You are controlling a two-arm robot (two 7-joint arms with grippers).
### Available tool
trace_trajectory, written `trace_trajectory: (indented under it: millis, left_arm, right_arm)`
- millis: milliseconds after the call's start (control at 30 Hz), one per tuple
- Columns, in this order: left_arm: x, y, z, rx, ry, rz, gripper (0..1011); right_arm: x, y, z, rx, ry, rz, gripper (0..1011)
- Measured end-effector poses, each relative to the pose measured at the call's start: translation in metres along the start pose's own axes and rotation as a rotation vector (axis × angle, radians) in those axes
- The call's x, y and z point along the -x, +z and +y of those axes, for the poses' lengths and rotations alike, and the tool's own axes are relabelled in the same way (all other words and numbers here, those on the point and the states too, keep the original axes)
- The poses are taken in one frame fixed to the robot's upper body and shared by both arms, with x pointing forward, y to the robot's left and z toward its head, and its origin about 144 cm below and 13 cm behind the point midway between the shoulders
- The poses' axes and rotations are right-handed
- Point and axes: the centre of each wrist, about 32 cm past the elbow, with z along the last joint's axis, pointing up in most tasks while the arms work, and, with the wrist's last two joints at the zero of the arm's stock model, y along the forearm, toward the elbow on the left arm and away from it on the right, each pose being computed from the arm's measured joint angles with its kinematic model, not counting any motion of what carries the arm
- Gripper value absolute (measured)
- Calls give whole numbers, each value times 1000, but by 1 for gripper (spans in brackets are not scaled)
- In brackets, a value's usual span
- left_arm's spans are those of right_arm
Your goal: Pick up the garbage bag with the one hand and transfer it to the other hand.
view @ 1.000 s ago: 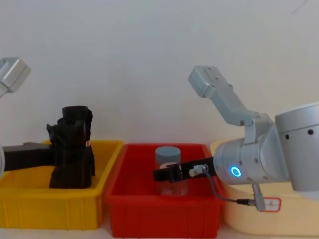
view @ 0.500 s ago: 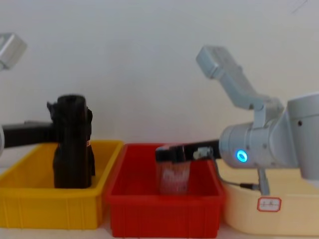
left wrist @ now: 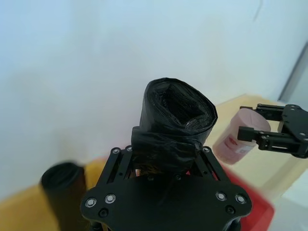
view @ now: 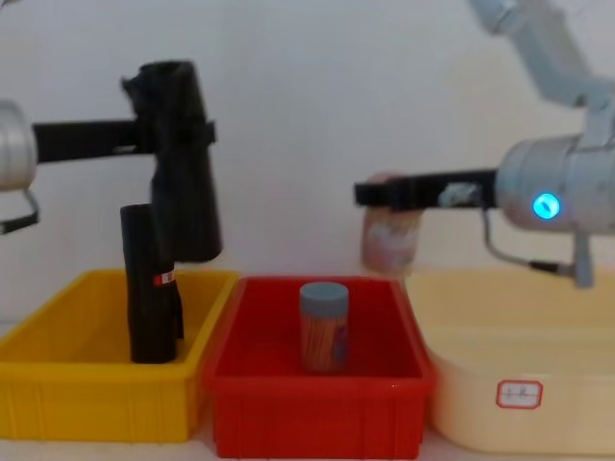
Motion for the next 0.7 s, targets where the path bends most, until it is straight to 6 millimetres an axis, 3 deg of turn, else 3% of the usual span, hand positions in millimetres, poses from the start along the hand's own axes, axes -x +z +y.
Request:
trace_trajectory:
  millis: [333, 700]
  left_arm:
    - [4, 7, -47, 29, -117, 18, 407]
    - [10, -4, -99, -7, -268, 27, 407]
  right_arm:
    - [-22, 13, -33, -68, -141, -39, 664]
    - [-49, 4, -59, -71, -302, -36, 663]
